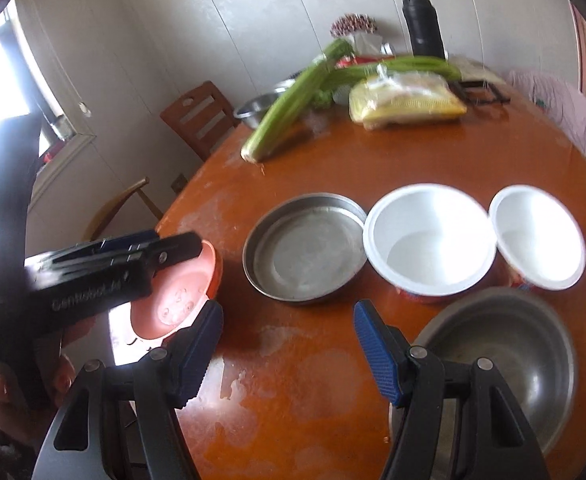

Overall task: Organize plates and bowls
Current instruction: 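Move the left tool to the grey metal pan and grasp its rim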

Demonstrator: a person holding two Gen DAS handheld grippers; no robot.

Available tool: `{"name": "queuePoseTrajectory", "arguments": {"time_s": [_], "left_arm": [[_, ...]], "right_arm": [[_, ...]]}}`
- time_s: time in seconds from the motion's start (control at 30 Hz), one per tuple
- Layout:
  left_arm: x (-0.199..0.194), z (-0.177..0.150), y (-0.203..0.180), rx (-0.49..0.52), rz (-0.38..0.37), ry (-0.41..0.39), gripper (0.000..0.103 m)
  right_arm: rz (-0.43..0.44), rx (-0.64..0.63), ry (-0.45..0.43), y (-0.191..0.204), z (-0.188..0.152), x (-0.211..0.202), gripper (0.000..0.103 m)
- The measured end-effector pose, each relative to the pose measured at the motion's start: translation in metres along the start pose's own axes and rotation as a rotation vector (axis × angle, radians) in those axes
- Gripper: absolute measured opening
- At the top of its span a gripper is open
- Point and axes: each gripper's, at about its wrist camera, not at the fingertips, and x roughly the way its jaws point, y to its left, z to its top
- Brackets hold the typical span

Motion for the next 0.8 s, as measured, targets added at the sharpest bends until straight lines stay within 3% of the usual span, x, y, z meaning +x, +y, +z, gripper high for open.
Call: {"name": "queuePoseTrajectory", "arguments": {"time_s": [0.37, 0.8], "left_arm": [[0.062, 0.032, 0.01, -0.027, -0.012, 0.101, 0.058], [0.108, 0.041, 0.021, -0.065, -0.025, 0.161, 0.058]], "right_arm": [[-0.052, 0.088, 0.075, -0.006, 0.007, 0.048, 0.067], [-0.119, 0.128, 0.147, -0.011, 0.024, 0.084, 0.067]]}}
